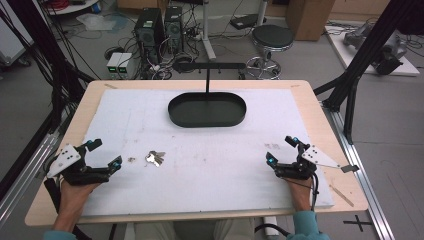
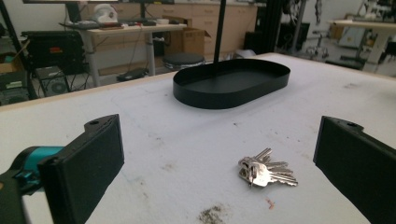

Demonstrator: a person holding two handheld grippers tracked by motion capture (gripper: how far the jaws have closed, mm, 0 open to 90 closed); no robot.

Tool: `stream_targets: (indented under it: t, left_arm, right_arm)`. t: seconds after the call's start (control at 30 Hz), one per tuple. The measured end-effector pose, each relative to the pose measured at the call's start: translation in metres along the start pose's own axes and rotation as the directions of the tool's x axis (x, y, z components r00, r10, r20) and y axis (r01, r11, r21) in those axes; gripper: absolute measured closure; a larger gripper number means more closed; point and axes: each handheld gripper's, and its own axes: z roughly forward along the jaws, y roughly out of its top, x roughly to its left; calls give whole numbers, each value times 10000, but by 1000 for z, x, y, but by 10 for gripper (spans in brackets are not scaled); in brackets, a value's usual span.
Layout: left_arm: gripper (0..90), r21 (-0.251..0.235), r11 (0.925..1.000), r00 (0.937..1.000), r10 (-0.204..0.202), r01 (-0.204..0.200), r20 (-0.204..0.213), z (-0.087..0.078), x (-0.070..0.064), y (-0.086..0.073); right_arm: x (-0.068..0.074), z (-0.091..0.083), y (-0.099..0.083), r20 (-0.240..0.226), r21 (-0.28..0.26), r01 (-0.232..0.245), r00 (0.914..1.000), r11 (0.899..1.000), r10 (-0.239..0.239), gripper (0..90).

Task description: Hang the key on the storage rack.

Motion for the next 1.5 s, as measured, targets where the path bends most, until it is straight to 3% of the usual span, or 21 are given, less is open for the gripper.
stream_targets:
  t: [0.17,0.4,0.53,0.6,0.63,0.67,0.7,0.77,0.8,0.83,0.9,0.93,0.97,1.0,1.03,1.27,1.33,1.4,1.43,1.47,1.5]
  left_arm:
    - [22,950,9945,9978,390,-440,537,8,3,34]
    - [22,2096,9678,9863,1171,-1396,1164,26,0,70]
    - [22,2971,9364,9751,1398,-1868,1723,39,-5,85]
    - [22,3496,9132,9704,1501,-2093,1890,48,-8,92]
    - [22,3496,9132,9704,1501,-2093,1890,48,-8,92]
    - [23,3859,8963,9688,1520,-2185,1957,54,-10,95]
    - [22,3859,8963,9688,1520,-2185,1957,54,-10,95]
    - [23,4295,8735,9664,1513,-2291,2079,62,-12,98]
    - [23,4295,8735,9664,1513,-2291,2079,62,-12,98]
    - [23,4640,8514,9626,1557,-2445,2216,68,-13,97]
    - [23,4892,8362,9615,1504,-2478,2299,74,-15,95]
    - [23,4892,8362,9615,1504,-2478,2299,74,-15,95]
    - [23,5156,8177,9596,1503,-2558,2378,79,-16,92]
    - [23,5156,8177,9596,1503,-2558,2378,79,-16,92]
    - [23,5341,8029,9572,1518,-2648,2463,83,-17,89]
    - [23,5766,7779,9610,1266,-2499,2457,92,-18,78]
    - [23,6006,7577,9596,1226,-2552,2531,96,-18,71]
    - [23,6092,7511,9601,1201,-2542,2526,98,-19,68]
    - [23,6252,7350,9585,1237,-2625,2570,101,-20,63]
    - [23,6252,7350,9585,1237,-2625,2570,101,-20,63]
    - [23,6391,7198,9562,1248,-2710,2649,104,-21,60]
  right_arm:
    - [0,0,0,6,3,5,10000,10000,-5,6]
    - [0,0,0,24,3,37,10000,10000,-37,6]
    - [0,0,0,25,8,49,10000,10000,-49,6]
    - [0,0,0,25,-1,35,10000,10000,-35,6]
    - [0,0,0,25,-1,35,10000,10000,-35,6]
    - [0,0,0,33,9,63,10000,10000,-63,6]
    - [0,0,0,33,9,63,10000,10000,-63,6]
    - [0,0,0,35,5,67,10000,10000,-67,6]
    - [0,0,0,34,8,62,10000,10000,-62,6]
    - [0,0,0,17,4,57,10000,10000,-57,6]
    - [0,0,0,31,6,70,10000,10000,-70,6]
    - [0,0,0,31,6,70,10000,10000,-70,6]
    - [0,0,0,25,2,93,10000,10000,-93,6]
    - [0,0,0,30,5,87,10000,10000,-87,6]
    - [0,0,0,27,3,93,10000,10000,-93,6]
    - [0,0,0,9,3,56,10000,10000,-56,6]
    - [0,0,0,21,10,56,10000,10000,-56,6]
    - [0,0,0,16,0,62,10000,10000,-62,6]
    - [0,0,0,28,8,61,10000,10000,-61,6]
    - [0,0,0,28,8,61,10000,10000,-61,6]
    - [0,0,0,24,7,82,10000,10000,-82,6]
